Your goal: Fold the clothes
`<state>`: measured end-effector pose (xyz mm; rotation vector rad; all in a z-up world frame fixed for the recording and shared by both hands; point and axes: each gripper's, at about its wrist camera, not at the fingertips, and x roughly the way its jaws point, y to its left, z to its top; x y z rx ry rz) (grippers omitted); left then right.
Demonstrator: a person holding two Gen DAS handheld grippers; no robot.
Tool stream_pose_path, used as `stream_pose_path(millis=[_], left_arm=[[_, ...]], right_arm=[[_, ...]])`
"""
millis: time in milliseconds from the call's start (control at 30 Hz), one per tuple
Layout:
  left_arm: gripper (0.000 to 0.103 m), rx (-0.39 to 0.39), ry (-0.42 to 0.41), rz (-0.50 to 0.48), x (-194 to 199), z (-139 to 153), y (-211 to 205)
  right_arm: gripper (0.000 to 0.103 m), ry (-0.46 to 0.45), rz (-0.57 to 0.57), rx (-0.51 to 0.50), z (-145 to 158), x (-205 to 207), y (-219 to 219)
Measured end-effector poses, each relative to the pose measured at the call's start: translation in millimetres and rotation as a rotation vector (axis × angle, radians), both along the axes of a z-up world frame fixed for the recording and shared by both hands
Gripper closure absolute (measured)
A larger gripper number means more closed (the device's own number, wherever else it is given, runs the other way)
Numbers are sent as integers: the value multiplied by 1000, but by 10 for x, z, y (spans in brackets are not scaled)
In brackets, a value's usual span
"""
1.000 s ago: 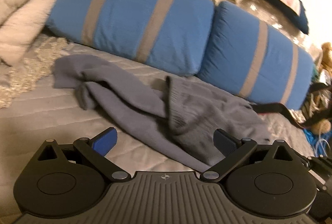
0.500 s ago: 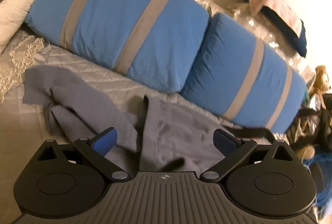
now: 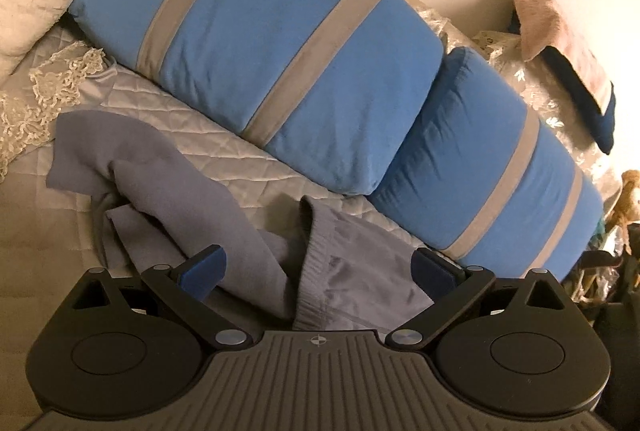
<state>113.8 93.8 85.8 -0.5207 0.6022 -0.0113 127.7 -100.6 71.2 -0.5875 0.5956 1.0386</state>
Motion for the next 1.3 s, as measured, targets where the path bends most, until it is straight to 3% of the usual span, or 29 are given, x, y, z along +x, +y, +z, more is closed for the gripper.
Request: stream_pose_path(millis=[100, 267, 367, 467, 667, 867, 1033, 1067, 1100, 1133, 1200, 1233, 1267, 1300], left_arm=[[2, -16, 18, -9, 13, -46, 31], [2, -50, 57, -58, 29, -135, 7], [2, -23, 96, -110, 59, -155, -123], [2, 16, 91, -159, 68, -146, -287], [2, 1, 109, -207, 141, -244, -483], [3, -154, 151, -214, 283, -496, -396], [3, -203, 195, -157, 432, -607, -286], [3, -216, 197, -151, 439, -605, -283], [3, -230, 193, -154, 447, -595, -280], [3, -234, 189, -157, 456, -579, -285], [3, -226, 181, -167, 483, -548, -309], [3, -219, 177, -173, 500, -533, -322], [3, -214, 177, -173, 516, -527, -325], [3, -214, 178, -169, 533, -527, -315]], right_arm=[[92, -26, -28, 32, 19, -186, -103], [93, -217, -132, 45, 4, -843, -358], [94, -312, -238, 54, -75, -1222, -555], [94, -312, -347, 97, -145, -1462, -780], [95, -254, -458, 208, -224, -1652, -1046], [101, -269, -479, 252, -311, -1733, -1134], [101, -278, -465, 228, -412, -1773, -1110], [88, -282, -450, 221, -424, -1790, -1096], [86, -290, -430, 216, -438, -1806, -1075], [71, -305, -405, 208, -454, -1827, -1041], [56, -376, -351, 174, -496, -1884, -930], [44, -429, -323, 146, -530, -1918, -859], [36, -481, -296, 121, -567, -1950, -792], [36, -527, -267, 95, -608, -1975, -725]])
